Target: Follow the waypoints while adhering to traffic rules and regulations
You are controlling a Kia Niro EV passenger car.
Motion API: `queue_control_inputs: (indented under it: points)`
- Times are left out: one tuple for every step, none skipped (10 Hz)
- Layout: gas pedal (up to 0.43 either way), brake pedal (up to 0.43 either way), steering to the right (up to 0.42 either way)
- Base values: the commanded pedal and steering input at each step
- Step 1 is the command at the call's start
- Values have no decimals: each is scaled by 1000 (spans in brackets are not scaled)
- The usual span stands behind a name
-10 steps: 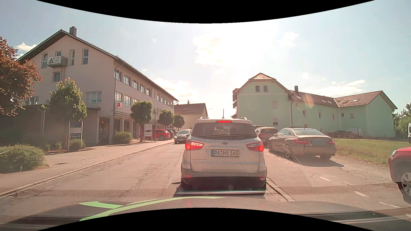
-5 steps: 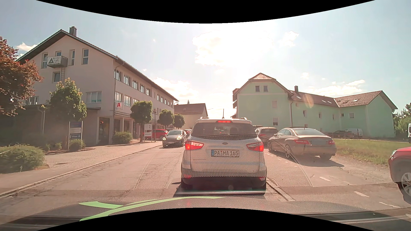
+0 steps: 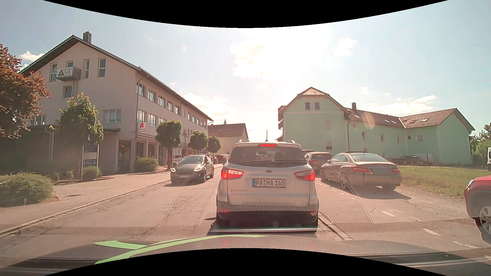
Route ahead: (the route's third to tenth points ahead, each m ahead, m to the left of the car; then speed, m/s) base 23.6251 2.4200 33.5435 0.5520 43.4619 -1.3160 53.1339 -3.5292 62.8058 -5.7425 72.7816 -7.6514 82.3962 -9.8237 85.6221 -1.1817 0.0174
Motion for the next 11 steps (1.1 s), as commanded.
queue_control_inputs:
  points:
    - [0, 262, 10]
    - [0, 256, 10]
    - [0, 262, 10]
    - [0, 262, 10]
    - [0, 262, 10]
    - [0, 262, 10]
    - [0, 262, 10]
    - [0, 262, 10]
    - [0, 262, 10]
    - [0, 262, 10]
    - [0, 262, 9]
